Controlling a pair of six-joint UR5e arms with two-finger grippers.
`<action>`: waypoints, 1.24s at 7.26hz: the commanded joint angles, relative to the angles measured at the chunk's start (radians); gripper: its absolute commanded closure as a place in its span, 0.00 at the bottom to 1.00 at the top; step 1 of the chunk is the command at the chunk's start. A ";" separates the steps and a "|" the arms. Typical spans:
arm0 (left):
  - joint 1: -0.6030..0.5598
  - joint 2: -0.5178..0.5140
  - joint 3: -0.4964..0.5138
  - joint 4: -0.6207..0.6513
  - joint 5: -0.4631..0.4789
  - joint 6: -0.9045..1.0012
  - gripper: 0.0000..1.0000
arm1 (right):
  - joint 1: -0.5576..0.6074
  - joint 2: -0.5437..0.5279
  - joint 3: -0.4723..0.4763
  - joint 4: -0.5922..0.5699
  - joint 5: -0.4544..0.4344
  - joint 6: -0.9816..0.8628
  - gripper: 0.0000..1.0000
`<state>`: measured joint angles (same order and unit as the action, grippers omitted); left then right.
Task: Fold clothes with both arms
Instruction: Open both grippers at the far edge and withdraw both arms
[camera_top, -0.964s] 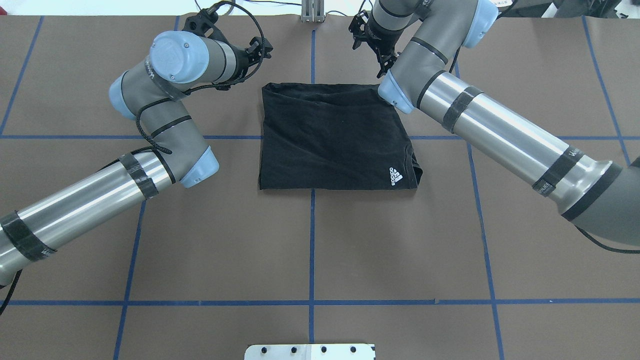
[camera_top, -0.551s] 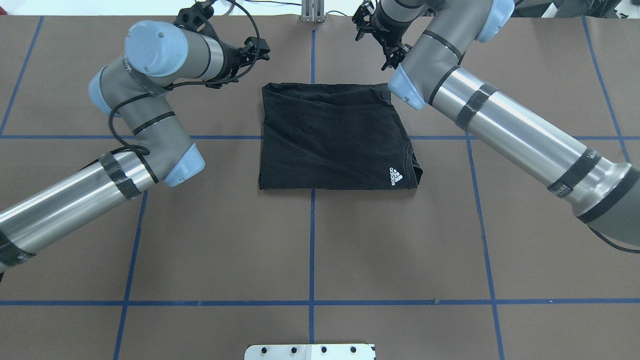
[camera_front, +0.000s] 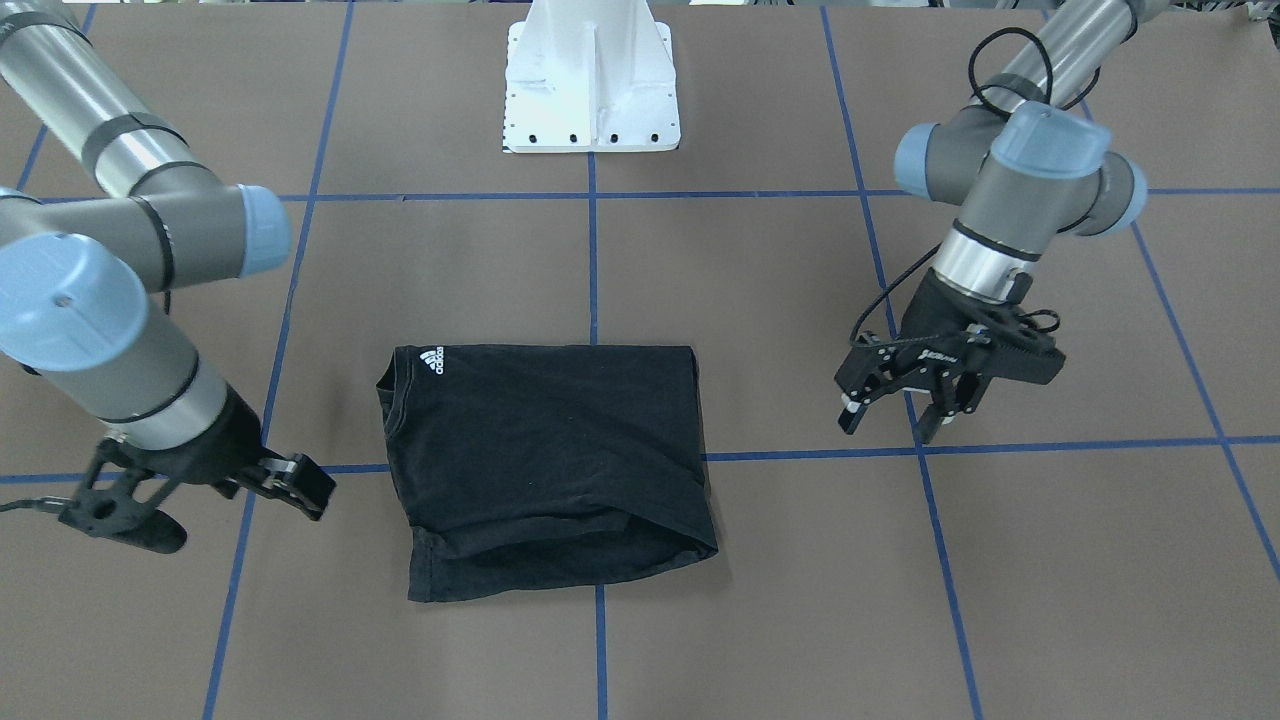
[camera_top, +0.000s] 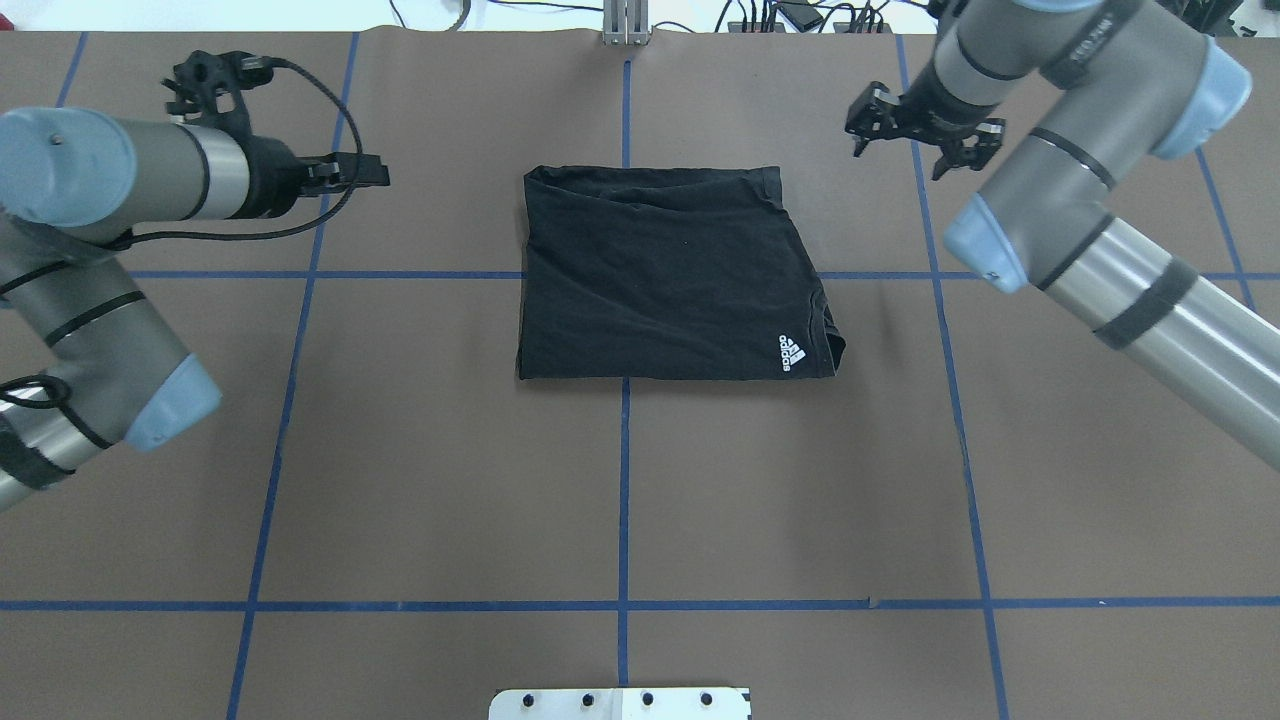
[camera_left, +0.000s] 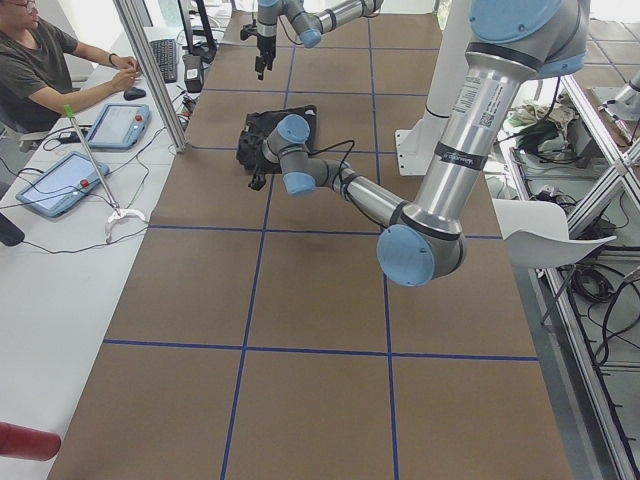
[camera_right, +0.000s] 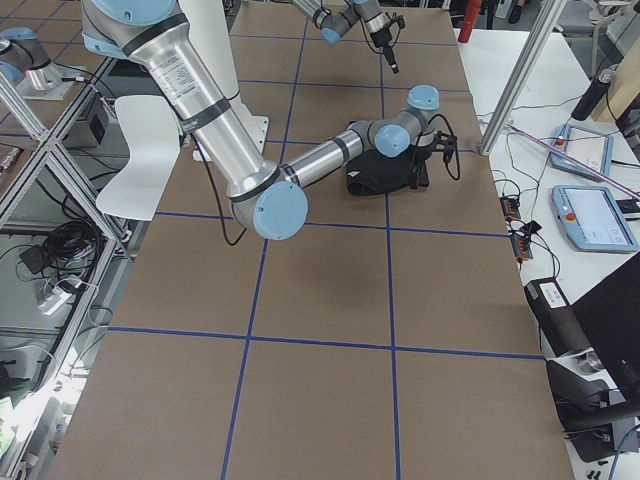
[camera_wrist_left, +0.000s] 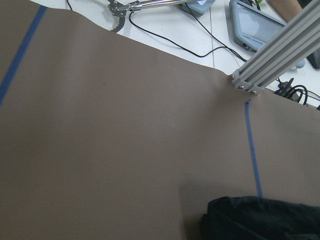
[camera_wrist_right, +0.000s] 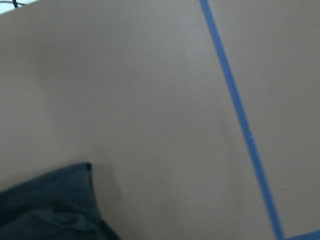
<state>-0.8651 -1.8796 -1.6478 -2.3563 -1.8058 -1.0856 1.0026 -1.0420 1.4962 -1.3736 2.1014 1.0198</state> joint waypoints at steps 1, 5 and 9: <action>-0.139 0.163 -0.064 0.000 -0.183 0.279 0.01 | 0.112 -0.182 0.093 -0.013 0.079 -0.286 0.00; -0.537 0.341 -0.072 0.198 -0.459 0.993 0.00 | 0.307 -0.432 0.139 -0.013 0.178 -0.721 0.00; -0.589 0.375 -0.058 0.336 -0.478 1.052 0.00 | 0.401 -0.556 0.156 -0.015 0.220 -0.884 0.00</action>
<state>-1.4492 -1.5232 -1.7174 -2.0473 -2.2767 -0.0197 1.3824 -1.5618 1.6483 -1.3879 2.3144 0.2042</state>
